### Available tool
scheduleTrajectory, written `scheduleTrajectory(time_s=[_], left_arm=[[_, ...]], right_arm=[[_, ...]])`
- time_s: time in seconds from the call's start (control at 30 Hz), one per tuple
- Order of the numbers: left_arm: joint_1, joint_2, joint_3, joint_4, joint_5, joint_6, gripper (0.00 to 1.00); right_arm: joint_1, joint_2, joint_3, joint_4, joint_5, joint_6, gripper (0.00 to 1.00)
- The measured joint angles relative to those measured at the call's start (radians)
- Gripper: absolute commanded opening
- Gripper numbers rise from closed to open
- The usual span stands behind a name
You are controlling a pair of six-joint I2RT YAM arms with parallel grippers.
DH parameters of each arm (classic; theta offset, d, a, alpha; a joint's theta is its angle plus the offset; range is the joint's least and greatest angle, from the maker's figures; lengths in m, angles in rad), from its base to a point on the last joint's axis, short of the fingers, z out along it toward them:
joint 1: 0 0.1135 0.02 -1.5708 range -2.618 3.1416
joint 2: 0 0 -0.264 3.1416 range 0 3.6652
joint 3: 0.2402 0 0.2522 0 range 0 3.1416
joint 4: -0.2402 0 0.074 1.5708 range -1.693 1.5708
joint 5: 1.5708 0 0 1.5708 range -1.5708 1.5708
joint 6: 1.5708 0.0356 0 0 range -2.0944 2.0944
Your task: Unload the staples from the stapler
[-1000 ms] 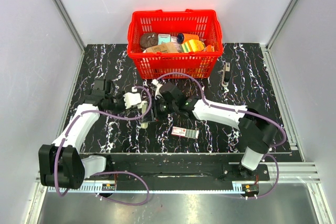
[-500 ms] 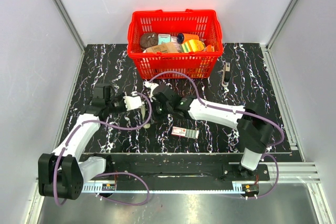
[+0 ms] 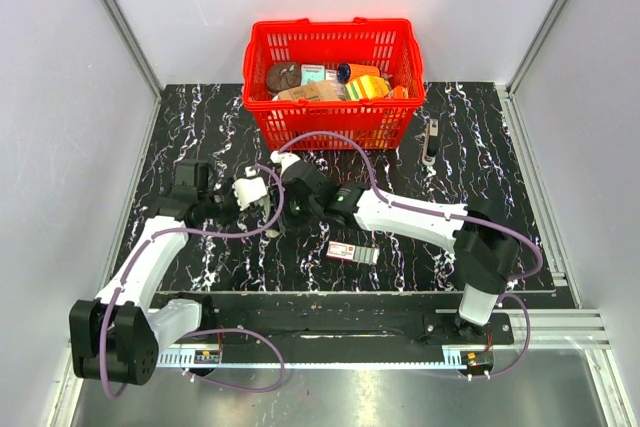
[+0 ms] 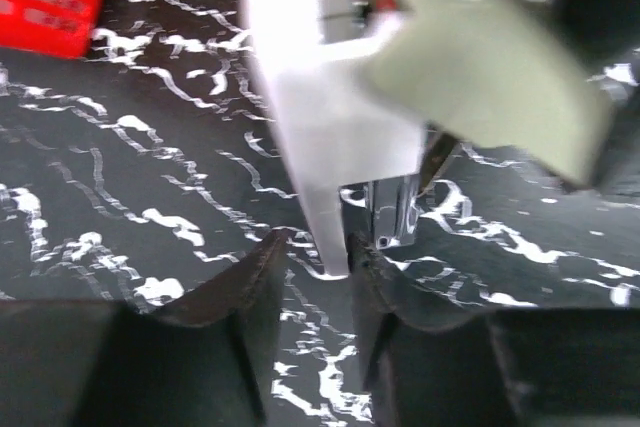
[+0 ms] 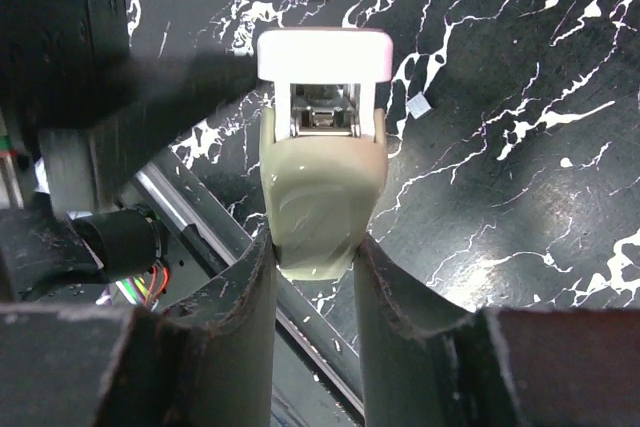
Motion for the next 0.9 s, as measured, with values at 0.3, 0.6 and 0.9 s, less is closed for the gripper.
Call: scheduleTrajectory(time_s=[0.3, 0.6, 0.9], left_arm=[[-0.001, 0.005, 0.137, -0.351, 0.238, -0.090, 0.62], [0.102, 0.167, 0.365, -0.667, 0.449, -0.044, 0.99], [0.405, 0.174, 0.468, -0.572, 0.511, -0.327, 0.99]], right_arm=[[0.011, 0.038, 0.106, -0.062, 0.038, 0.046, 0.00], [0.011, 0.045, 0.157, -0.164, 0.069, 0.054, 0.00], [0.002, 0.126, 0.177, -0.394, 0.082, 0.055, 0.00]])
